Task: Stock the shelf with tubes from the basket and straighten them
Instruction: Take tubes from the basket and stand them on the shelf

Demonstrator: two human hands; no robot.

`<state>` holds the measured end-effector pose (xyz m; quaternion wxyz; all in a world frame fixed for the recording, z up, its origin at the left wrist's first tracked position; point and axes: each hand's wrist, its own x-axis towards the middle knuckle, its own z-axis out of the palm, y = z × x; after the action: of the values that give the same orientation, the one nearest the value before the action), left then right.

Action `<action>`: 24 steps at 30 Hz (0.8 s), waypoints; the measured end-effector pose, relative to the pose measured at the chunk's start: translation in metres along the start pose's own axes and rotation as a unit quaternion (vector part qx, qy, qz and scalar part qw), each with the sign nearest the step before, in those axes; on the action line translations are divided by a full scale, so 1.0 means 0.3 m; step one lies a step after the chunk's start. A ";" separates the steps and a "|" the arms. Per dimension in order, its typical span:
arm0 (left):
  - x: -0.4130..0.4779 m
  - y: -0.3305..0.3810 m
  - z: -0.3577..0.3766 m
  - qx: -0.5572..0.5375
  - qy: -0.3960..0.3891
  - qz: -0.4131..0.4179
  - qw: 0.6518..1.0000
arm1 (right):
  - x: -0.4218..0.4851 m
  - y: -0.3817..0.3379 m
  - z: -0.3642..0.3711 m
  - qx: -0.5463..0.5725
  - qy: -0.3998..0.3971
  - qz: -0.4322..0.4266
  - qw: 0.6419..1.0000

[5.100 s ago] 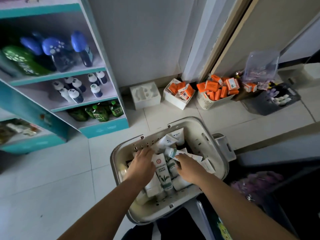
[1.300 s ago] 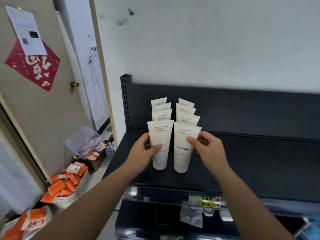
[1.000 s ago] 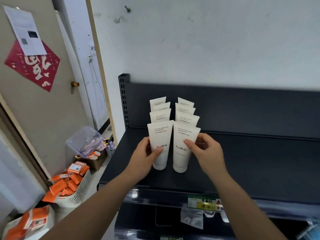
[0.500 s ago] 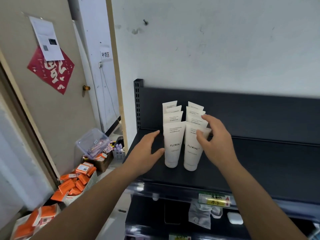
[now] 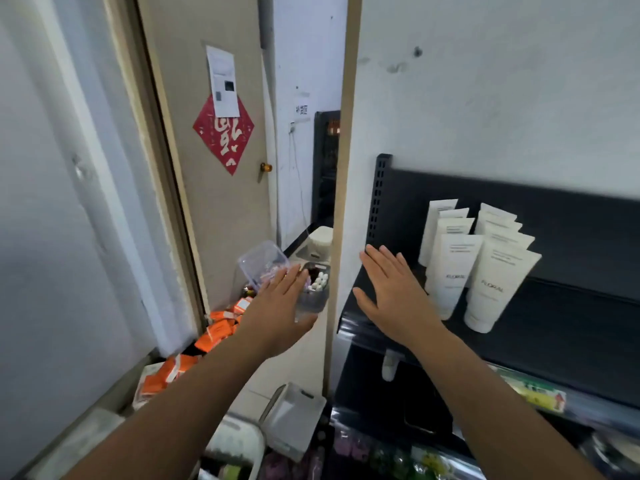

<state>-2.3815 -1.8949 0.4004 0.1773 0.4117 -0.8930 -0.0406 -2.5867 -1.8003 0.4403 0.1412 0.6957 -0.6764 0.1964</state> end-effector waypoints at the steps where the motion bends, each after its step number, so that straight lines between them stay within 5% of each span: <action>1: -0.038 -0.045 -0.007 0.013 0.002 -0.011 1.000 | 0.005 -0.041 0.024 0.004 -0.013 -0.013 1.000; 12: -0.518 -0.410 -0.035 0.032 -0.024 -0.186 0.982 | 0.037 -0.461 0.300 0.068 -0.112 -0.143 0.981; 24: -0.936 -0.534 0.233 -0.021 -0.127 -0.364 0.922 | -0.051 -0.704 0.617 0.092 -0.223 -0.276 0.931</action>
<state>-2.1225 -1.7948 0.2207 0.0440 0.6960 -0.6954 -0.1732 -2.3612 -1.8627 0.2842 -0.0290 0.8906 -0.4509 0.0512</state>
